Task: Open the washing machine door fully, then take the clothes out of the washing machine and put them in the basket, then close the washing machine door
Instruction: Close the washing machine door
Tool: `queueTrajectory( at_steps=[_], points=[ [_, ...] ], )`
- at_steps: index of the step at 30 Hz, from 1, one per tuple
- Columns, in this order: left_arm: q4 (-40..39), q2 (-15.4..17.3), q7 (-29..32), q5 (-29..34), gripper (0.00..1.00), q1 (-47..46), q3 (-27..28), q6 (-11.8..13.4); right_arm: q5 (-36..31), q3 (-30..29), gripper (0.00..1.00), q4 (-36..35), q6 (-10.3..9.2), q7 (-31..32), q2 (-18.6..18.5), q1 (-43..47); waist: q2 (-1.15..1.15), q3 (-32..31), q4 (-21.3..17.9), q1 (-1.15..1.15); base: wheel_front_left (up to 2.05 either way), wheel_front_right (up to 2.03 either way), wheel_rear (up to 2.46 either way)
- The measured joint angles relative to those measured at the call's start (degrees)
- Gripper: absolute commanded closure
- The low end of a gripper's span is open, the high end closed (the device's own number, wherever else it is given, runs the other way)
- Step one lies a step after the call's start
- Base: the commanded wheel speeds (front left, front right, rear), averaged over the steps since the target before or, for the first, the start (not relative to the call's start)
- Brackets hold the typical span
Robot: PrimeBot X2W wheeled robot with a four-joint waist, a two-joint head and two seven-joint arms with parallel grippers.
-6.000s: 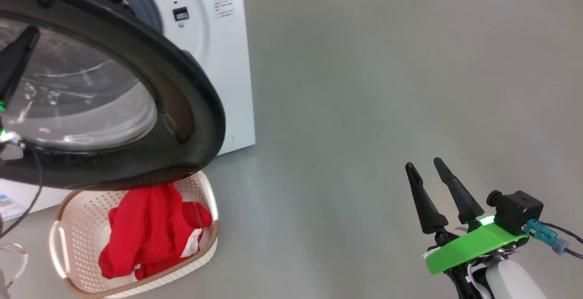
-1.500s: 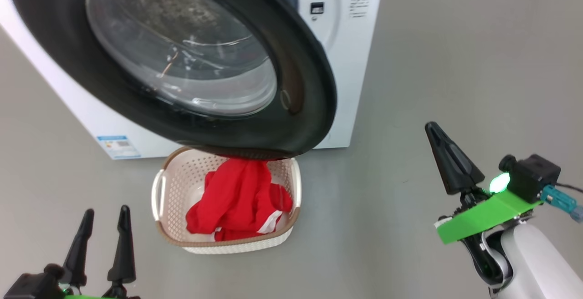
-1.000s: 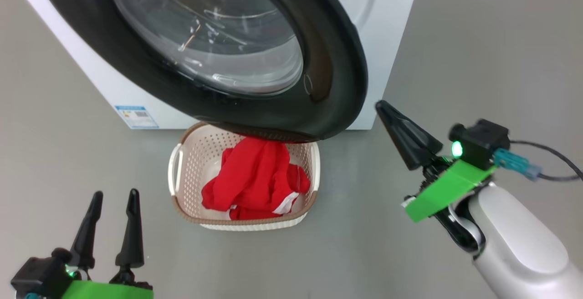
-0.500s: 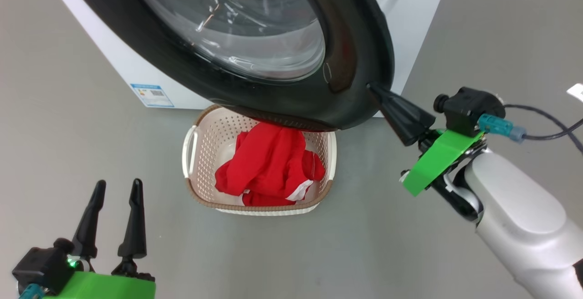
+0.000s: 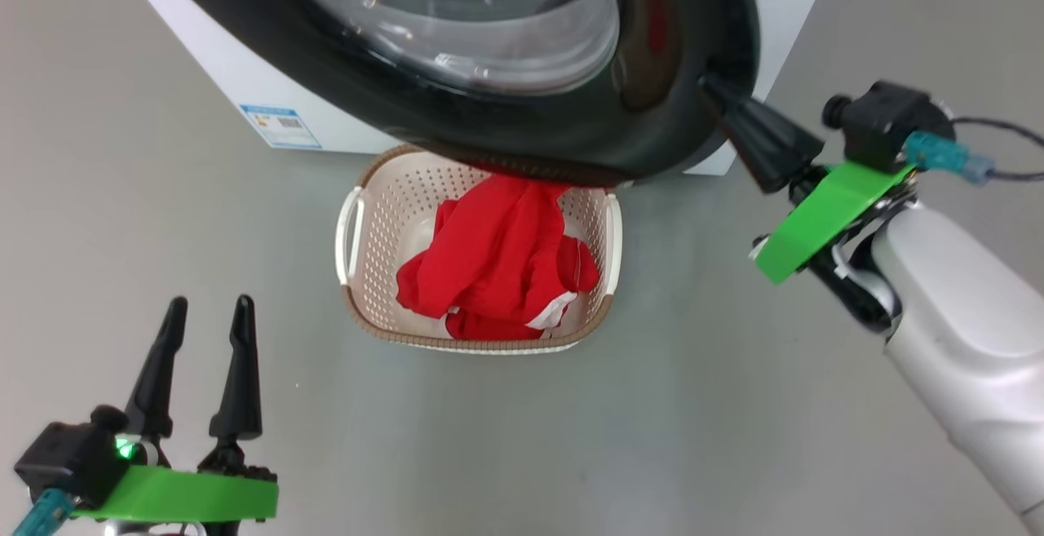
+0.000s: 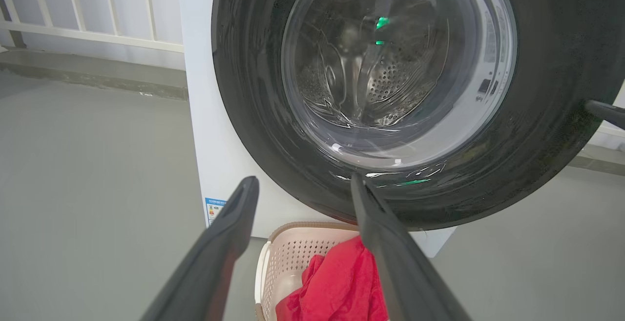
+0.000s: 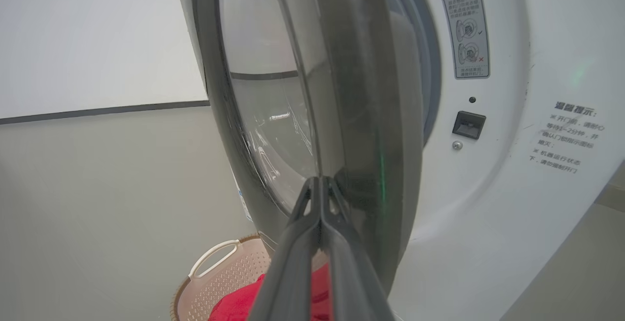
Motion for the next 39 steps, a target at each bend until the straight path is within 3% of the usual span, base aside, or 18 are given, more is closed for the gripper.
queueTrajectory(
  at_steps=[23, 32, 39],
  points=[
    [-0.31, 0.19, 0.00, -0.01, 0.00, -3.12, -1.14, 0.00, 3.25, -0.87, 1.00, 8.68, 0.00, 0.00, -3.50, -15.40, 0.00, 6.61, 4.24, 0.00, 0.00, 0.00, 0.00],
    [-0.25, 0.10, -0.01, -0.03, 0.00, -3.87, -1.58, 0.00, 4.98, -3.67, 1.00, 12.66, 0.01, 0.00, -4.01, -19.00, 0.00, 6.94, 5.28, 0.00, 0.00, 0.00, 0.00],
    [-0.24, 0.04, -0.01, -0.07, 0.00, -3.90, -1.64, 0.00, 4.47, -5.01, 1.00, 15.24, 1.02, -0.01, -3.63, -20.37, 0.00, 7.23, 5.32, 0.00, 0.00, 0.00, 0.00]
  ],
)
